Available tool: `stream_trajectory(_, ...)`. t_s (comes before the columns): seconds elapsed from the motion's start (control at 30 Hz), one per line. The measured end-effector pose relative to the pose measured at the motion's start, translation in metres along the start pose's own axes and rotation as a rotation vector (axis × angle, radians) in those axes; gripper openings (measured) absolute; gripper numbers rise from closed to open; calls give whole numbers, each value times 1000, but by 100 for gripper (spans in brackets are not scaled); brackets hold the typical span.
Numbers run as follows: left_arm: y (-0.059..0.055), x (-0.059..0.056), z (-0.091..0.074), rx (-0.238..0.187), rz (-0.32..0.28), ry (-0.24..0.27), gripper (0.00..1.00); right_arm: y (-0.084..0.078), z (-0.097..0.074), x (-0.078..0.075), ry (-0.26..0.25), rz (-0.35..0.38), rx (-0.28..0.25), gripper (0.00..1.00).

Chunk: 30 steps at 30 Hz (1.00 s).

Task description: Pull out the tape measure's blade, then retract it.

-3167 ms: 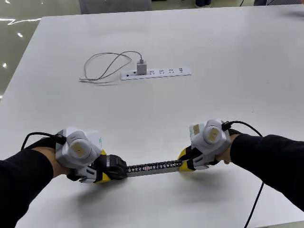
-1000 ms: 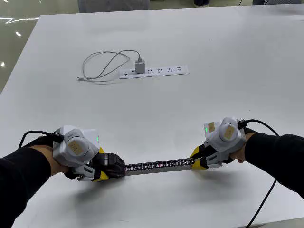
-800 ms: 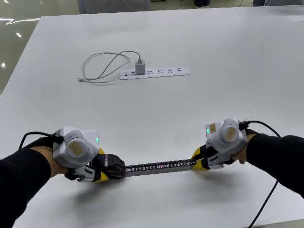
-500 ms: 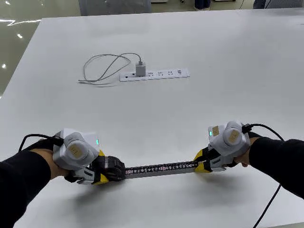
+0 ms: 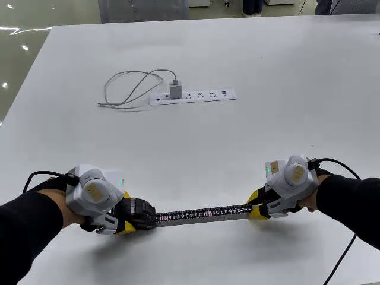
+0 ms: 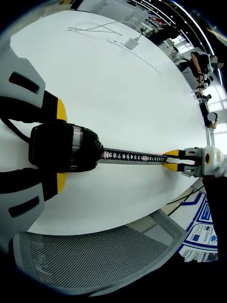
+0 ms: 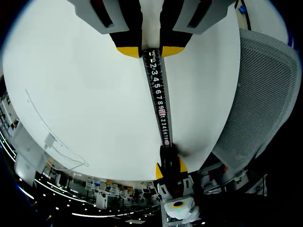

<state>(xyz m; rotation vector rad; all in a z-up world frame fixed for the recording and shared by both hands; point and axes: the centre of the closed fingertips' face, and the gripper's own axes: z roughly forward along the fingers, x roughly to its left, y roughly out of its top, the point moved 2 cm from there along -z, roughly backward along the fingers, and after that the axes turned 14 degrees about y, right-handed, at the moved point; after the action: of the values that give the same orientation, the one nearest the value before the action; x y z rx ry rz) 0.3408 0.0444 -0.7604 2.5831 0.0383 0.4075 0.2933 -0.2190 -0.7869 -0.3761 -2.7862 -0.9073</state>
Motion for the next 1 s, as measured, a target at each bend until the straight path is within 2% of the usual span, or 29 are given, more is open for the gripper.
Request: stream_trajectory(1.0,0,0,0,2,2,1,31,-13,-9,-2,-11,20,1,9)
